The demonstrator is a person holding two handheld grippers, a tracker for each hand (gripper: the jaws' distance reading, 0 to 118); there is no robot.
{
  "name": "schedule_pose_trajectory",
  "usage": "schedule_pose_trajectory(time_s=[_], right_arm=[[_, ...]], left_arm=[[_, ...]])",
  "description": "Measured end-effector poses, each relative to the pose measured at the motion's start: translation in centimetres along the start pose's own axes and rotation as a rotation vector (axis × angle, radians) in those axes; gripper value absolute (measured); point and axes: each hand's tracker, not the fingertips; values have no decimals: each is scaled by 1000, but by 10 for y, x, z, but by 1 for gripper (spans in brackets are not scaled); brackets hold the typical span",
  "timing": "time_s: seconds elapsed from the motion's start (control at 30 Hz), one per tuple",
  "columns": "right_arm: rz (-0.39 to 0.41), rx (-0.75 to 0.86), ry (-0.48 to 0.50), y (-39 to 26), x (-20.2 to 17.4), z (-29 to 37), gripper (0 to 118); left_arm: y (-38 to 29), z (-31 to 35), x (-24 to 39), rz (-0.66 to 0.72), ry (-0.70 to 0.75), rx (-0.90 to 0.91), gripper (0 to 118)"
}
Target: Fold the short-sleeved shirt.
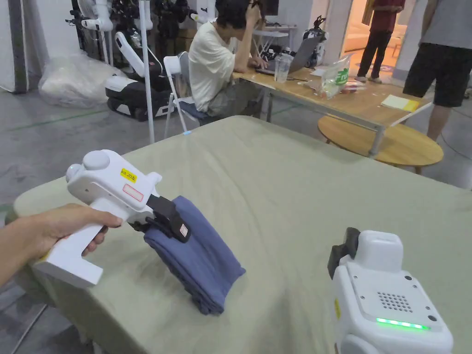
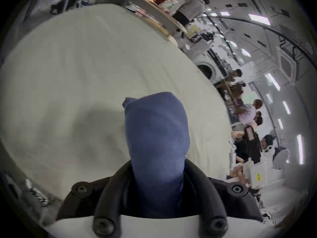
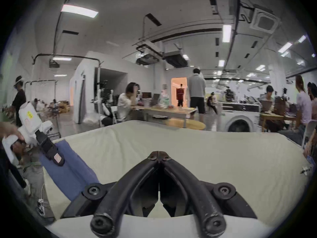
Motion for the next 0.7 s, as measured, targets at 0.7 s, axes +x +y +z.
schedule_pose_trajectory(time_s=[0.7], right_arm=[[53,-87,85,-12,-46,-39,0]], left_arm=[[48,39,-117,48,623,-37,57]])
